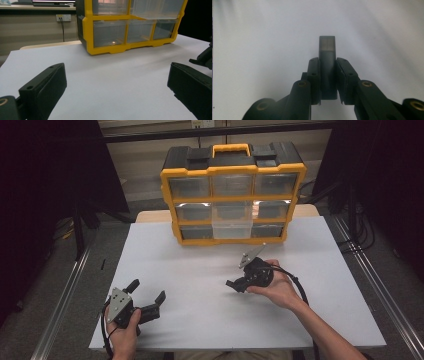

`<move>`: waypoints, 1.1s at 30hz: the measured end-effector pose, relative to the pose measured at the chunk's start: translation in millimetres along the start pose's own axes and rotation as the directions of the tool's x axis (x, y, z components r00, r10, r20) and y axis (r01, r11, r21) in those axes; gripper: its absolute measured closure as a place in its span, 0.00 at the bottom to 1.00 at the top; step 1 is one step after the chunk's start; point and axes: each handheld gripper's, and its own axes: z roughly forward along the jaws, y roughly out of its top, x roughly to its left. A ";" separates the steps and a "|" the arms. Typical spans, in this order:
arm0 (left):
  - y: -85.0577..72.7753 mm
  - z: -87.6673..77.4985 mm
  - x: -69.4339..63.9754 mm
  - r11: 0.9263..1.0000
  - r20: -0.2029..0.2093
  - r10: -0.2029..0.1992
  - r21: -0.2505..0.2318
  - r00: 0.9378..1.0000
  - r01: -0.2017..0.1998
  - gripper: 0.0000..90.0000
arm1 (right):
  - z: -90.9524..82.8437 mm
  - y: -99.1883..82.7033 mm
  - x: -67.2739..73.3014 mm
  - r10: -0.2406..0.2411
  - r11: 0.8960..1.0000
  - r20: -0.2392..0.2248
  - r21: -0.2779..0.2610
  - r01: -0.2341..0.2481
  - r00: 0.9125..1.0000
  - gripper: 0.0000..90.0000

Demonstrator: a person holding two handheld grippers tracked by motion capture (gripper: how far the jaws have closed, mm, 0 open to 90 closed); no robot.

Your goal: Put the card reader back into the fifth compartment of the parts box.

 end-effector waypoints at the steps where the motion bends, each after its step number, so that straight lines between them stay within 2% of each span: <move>1: 0.0 0.1 -0.2 1.000 0.003 -0.003 -0.001 1.000 0.003 0.03 | -1.2 0.1 0.1 0.003 1.000 -0.001 -0.007 -0.003 1.000 0.82; 17: 0.0 0.2 0.1 1.000 0.003 -0.001 0.000 1.000 0.001 0.03 | -18.3 2.0 0.9 -0.005 0.995 -0.009 -0.098 0.004 1.000 0.82; 33: 0.0 0.3 0.1 1.000 0.001 -0.003 -0.001 1.000 0.003 0.03 | -42.2 4.9 0.5 -0.005 0.984 0.014 -0.177 0.007 1.000 0.82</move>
